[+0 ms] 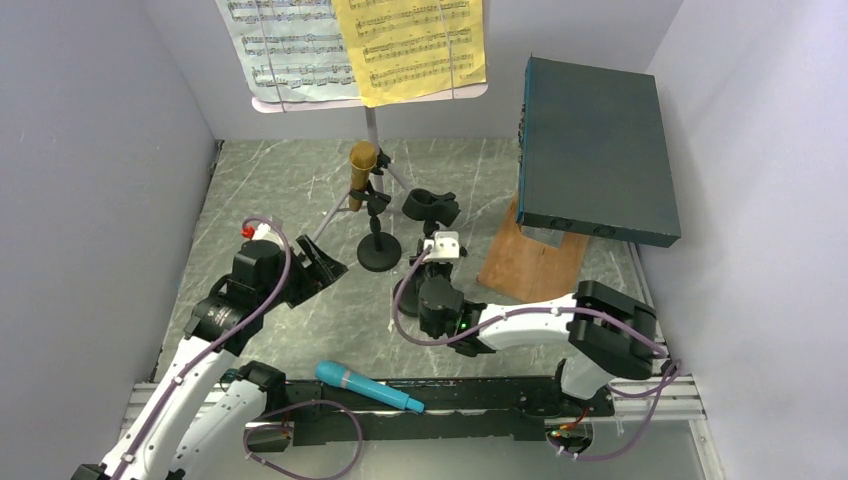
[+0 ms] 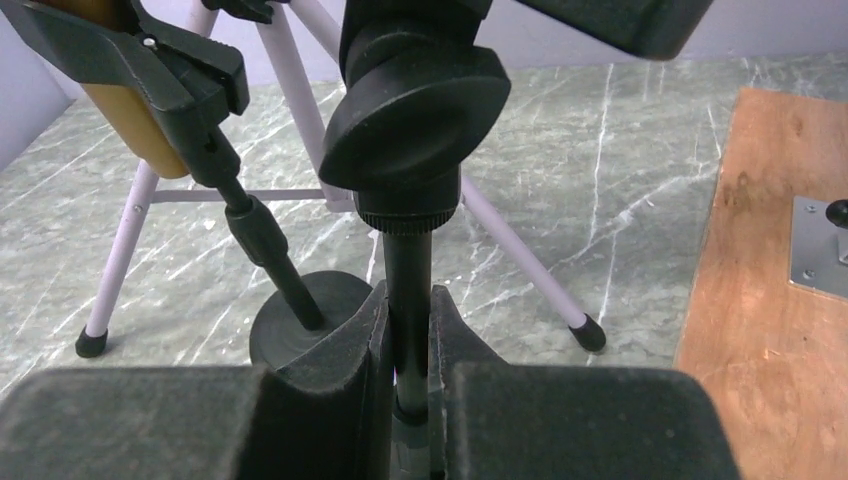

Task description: Set up the instrument practice props

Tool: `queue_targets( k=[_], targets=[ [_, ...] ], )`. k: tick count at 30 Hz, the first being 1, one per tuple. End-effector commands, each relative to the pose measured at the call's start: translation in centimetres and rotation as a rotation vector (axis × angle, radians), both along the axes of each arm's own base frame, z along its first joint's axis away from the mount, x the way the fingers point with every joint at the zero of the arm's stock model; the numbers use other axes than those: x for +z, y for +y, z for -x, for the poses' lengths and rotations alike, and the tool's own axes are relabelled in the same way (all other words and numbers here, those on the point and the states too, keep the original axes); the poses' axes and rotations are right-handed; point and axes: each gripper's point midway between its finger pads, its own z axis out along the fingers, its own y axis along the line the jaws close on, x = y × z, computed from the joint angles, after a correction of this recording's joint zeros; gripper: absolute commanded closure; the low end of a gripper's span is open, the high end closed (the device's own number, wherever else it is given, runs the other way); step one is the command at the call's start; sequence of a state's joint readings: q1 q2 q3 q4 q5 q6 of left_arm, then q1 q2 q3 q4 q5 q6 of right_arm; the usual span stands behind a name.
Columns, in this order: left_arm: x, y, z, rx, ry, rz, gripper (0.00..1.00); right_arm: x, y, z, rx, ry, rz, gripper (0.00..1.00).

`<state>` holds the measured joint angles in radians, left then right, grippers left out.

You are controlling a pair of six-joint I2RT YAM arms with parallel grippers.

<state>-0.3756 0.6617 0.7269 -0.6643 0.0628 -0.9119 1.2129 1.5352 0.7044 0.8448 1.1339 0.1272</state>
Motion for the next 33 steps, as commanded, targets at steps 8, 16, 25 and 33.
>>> queue_targets(
  k=[8,16,25,33],
  targets=[
    [2.2,1.1,-0.1,0.032,-0.108,-0.019,0.15,2.3,3.5,0.9,0.112,-0.078,0.065,0.21],
    [3.7,2.8,0.2,0.051,-0.178,-0.108,0.14,-1.2,2.4,5.2,0.373,0.177,0.157,0.01],
    [4.3,3.8,-0.9,0.058,-0.227,-0.197,0.11,-6.1,3.1,18.1,1.134,0.450,0.279,0.01],
    [5.2,3.8,-1.1,0.073,-0.257,-0.182,0.11,-8.1,4.9,24.0,1.513,0.627,0.388,0.01]
  ],
)
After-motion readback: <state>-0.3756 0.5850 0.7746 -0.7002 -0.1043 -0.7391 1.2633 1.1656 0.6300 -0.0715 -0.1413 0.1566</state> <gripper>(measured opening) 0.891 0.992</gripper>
